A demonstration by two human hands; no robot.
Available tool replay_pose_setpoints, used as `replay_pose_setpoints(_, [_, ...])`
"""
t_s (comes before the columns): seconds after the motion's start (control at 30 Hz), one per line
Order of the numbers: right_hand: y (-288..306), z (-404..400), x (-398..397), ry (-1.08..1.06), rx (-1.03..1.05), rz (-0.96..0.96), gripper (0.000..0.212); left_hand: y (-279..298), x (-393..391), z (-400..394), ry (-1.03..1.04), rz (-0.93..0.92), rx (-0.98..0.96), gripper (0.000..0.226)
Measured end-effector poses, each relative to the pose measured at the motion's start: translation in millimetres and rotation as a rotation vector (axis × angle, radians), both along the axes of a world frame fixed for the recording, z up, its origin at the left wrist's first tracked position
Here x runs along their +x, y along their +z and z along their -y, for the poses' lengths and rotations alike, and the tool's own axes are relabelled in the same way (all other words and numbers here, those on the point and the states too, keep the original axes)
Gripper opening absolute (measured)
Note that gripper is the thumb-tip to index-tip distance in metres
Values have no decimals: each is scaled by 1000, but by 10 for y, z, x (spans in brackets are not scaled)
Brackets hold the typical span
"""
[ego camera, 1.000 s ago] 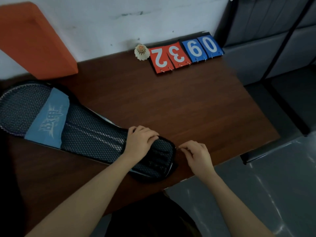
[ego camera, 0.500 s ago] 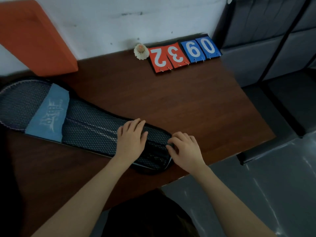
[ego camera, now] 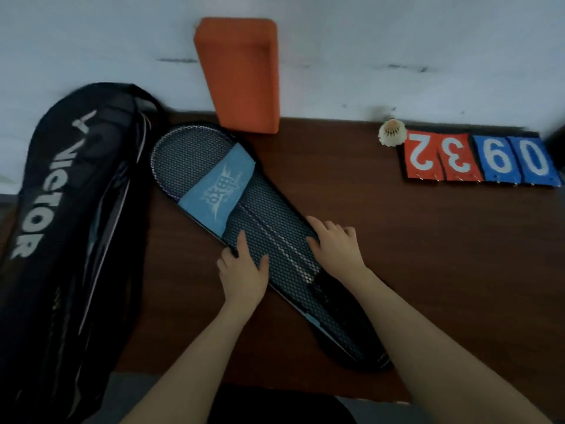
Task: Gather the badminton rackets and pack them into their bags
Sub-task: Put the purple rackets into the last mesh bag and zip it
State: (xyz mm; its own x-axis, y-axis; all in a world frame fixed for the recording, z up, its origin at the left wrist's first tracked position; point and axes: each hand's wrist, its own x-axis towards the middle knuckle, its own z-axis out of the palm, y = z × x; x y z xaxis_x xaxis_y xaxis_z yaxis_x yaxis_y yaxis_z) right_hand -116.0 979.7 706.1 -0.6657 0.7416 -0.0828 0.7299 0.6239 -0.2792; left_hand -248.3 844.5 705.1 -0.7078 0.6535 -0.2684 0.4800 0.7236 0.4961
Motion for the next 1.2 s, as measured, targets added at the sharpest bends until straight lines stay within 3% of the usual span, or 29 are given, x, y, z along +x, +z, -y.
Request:
replay_pose_setpoints(0.13, [-42,-64,-144,116,-96,-4,53,43,29,-96,106,184,271,73])
replay_pose_setpoints(0.23, [36,-48,-182,190,-160,-102,57,141,5,-119,194,186,393,74])
replay_pose_setpoints(0.47, [239,455,-310,386,172,-325,46,390,-280,275,259,46,455,55])
replay_pose_setpoints(0.7, [458,1101,-720,248,166,-515,35,709,-741,627,79,-112,593,49])
replay_pose_setpoints(1.2, [1091,2161,-2480,-32,252,-750,32,1172,-2723,1427,-113,-165,726,46])
